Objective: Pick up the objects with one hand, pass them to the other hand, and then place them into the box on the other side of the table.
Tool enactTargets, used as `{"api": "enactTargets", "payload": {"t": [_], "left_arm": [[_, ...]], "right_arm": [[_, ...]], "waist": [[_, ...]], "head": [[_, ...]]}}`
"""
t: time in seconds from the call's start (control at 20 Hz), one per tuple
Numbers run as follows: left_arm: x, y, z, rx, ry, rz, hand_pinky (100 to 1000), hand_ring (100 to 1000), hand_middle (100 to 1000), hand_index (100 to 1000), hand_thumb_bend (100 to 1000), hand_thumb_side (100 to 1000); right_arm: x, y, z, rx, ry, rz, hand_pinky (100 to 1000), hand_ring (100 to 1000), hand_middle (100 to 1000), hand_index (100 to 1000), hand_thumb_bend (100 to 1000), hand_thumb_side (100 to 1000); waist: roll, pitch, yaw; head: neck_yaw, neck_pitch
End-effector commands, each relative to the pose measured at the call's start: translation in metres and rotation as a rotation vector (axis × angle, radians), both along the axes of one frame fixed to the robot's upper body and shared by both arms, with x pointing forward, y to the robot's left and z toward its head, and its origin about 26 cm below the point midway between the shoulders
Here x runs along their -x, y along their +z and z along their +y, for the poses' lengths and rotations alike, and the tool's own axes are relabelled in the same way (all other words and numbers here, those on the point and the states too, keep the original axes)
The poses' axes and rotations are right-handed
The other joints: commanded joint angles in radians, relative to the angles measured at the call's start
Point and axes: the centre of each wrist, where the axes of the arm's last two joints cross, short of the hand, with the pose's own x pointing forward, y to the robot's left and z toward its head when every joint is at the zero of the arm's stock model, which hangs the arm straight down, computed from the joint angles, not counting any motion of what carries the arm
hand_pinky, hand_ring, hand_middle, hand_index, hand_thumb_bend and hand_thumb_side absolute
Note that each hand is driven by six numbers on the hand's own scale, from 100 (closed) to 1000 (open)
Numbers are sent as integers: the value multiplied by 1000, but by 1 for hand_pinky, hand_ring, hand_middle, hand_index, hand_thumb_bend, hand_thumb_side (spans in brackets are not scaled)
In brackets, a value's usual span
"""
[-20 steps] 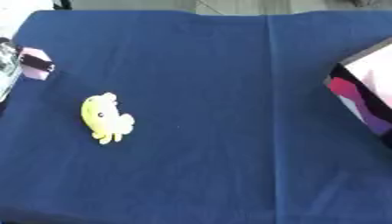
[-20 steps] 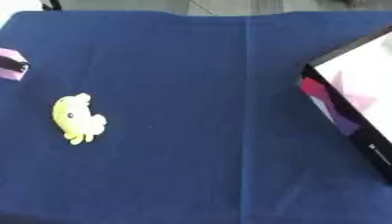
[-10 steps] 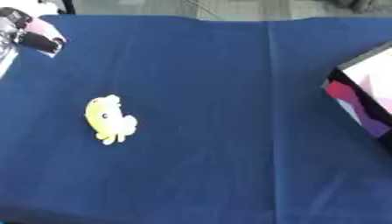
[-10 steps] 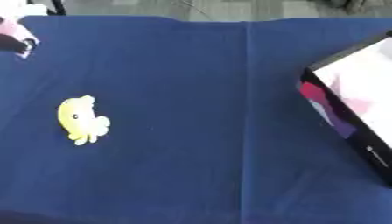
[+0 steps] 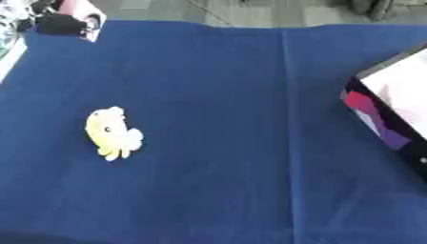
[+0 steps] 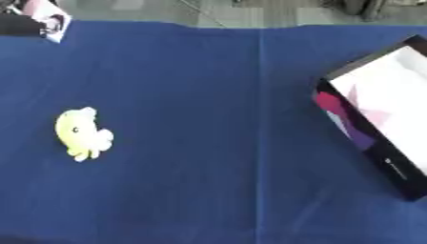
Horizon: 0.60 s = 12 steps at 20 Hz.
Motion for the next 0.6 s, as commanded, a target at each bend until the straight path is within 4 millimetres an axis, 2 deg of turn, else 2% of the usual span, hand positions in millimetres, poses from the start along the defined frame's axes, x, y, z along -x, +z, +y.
{"api": "enactTargets", "payload": {"t": [0.05,0.35,0.45,0.6], "left_arm": [[16,10,-15,-14,-108,-78,799,703,644,636,100,391],[40,2,-34,-20,-297,-131,793,697,640,637,100,347],[49,-2,-41,-22,-373,-131,795,694,639,637,100,363],[63,-9,-47,-14,-489,-111,800,686,631,634,100,399]], "right_arm": [[0,-3,16,10,10,0,711,815,791,829,258,256],[-5,-14,60,-5,255,55,699,813,791,828,232,285],[-5,-14,70,18,292,68,722,823,799,833,280,237],[-4,-13,78,79,339,58,748,833,808,839,323,212]], "waist": [[0,-27,2],[2,-33,-6],[1,-34,-8],[-1,-34,-7]], "head": [[-20,1],[-43,12],[-54,15],[-70,14]]}}
